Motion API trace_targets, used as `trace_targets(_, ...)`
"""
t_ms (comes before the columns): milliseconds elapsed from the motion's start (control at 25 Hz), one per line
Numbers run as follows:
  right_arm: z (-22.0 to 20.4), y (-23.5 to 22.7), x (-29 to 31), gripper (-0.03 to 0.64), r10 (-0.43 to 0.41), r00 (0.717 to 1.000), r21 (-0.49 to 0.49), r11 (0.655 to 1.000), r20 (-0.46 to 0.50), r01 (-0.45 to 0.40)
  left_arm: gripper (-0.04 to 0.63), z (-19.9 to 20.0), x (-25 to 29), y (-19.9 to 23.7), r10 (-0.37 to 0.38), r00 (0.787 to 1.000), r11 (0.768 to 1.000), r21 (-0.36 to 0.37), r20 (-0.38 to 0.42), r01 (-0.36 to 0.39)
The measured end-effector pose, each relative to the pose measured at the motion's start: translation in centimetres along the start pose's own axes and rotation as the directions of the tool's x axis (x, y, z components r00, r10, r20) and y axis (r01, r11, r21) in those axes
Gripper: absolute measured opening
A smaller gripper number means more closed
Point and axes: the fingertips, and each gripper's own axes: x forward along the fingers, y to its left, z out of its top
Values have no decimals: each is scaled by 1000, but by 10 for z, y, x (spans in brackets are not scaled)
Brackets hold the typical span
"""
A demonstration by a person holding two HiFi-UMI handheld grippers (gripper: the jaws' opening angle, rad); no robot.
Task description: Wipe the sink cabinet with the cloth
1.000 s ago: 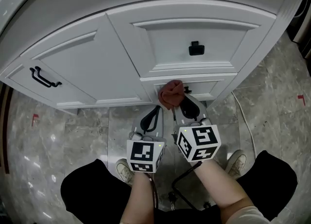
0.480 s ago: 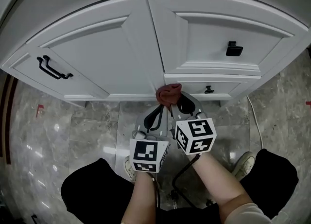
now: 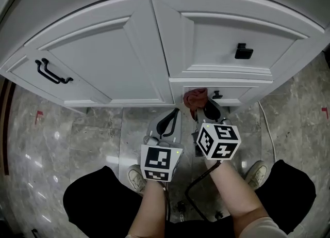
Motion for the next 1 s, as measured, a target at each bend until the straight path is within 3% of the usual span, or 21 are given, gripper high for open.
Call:
trace_targets(240,3,-20,-12,87,-17,1000,125,992,1,17,2,3,9,-18,-30,1000,1000,0,2,30)
trace_targets(520,13,-21,-36,87,12,1000,92,996,13,-13,2,10,20,-47,-75,997,997,6,14,75)
trace_targets(800,22,-60,-56,87,-73,996,77,995,48,69,2,9,27,-65,-99,995,995,11,15,99)
trace_targets(1000,24,-80,-48,87,-75,997,106,992,35,71,2,6,33,-72,-105,995,994,15,5,104)
